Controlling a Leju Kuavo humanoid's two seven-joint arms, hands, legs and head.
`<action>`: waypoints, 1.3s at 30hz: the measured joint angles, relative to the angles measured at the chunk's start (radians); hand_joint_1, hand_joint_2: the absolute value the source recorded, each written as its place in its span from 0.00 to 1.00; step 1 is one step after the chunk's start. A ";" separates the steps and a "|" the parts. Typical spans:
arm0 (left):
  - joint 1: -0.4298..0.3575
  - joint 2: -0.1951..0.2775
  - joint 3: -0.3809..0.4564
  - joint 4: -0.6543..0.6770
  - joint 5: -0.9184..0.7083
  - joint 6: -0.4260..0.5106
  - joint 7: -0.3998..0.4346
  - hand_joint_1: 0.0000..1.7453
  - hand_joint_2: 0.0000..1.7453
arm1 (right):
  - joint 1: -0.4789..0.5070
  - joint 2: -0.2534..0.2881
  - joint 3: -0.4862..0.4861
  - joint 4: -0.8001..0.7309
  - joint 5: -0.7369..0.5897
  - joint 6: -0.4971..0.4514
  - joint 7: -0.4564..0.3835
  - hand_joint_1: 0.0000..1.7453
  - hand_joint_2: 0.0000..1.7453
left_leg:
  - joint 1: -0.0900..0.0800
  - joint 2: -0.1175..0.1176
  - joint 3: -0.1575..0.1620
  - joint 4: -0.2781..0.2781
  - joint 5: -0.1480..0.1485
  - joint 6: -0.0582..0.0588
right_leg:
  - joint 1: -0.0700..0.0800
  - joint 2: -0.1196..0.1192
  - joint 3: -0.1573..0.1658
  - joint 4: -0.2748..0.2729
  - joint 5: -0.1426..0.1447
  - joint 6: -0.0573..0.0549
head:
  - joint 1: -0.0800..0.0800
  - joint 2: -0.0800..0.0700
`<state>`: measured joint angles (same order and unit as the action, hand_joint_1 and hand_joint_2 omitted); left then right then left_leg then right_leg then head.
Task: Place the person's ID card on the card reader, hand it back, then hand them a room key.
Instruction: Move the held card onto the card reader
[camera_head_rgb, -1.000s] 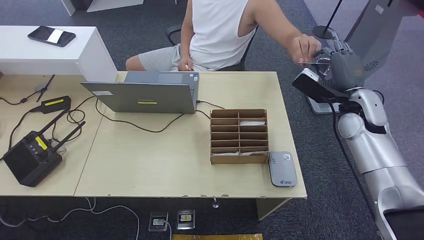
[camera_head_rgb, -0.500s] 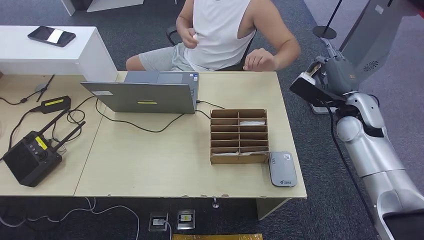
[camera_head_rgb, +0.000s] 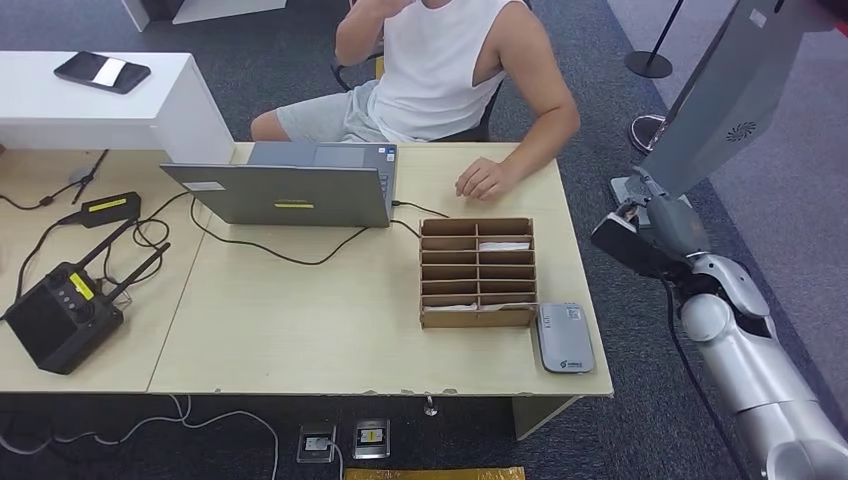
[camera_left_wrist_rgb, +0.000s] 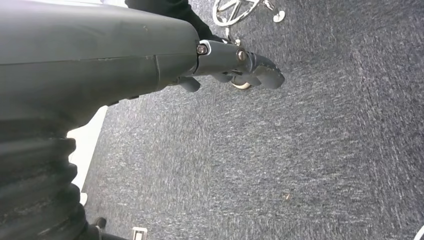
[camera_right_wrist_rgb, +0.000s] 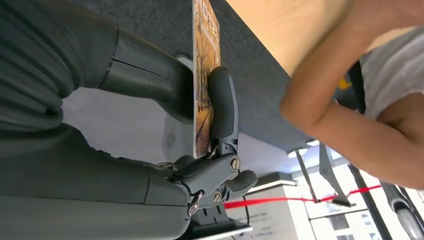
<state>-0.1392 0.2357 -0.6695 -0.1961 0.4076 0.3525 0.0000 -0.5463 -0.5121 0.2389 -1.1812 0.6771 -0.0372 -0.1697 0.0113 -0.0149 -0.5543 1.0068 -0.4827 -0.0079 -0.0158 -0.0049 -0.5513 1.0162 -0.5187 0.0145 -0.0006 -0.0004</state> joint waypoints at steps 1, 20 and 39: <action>0.000 0.000 0.000 0.000 -0.001 0.000 0.000 0.00 1.00 | 0.018 -0.003 -0.006 -0.008 -0.001 0.008 0.005 1.00 1.00 | 0.000 0.000 0.000 0.000 0.000 0.000 | 0.000 0.000 0.000 0.000 0.000 0.000 | 0.000 0.000; 0.000 0.000 0.000 0.003 0.002 0.002 0.000 0.00 1.00 | 0.247 0.012 -0.059 -0.114 0.028 0.091 0.007 1.00 1.00 | 0.000 0.001 0.000 0.000 0.000 0.000 | 0.000 0.001 0.000 0.000 0.000 0.000 | 0.000 0.000; -0.001 -0.001 -0.003 0.006 0.021 0.005 0.009 0.00 1.00 | 0.293 0.062 -0.039 -0.101 0.044 0.088 -0.024 1.00 1.00 | 0.000 0.001 0.000 0.000 0.000 0.000 | 0.000 0.002 0.000 0.000 0.000 0.000 | 0.000 0.000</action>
<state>-0.1397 0.2349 -0.6725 -0.1904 0.4282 0.3577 0.0086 -0.2529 -0.4498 0.2004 -1.2818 0.7208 0.0505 -0.1932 0.0115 -0.0134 -0.5543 1.0064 -0.4827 -0.0080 -0.0156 -0.0031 -0.5514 1.0162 -0.5187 0.0145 -0.0004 -0.0004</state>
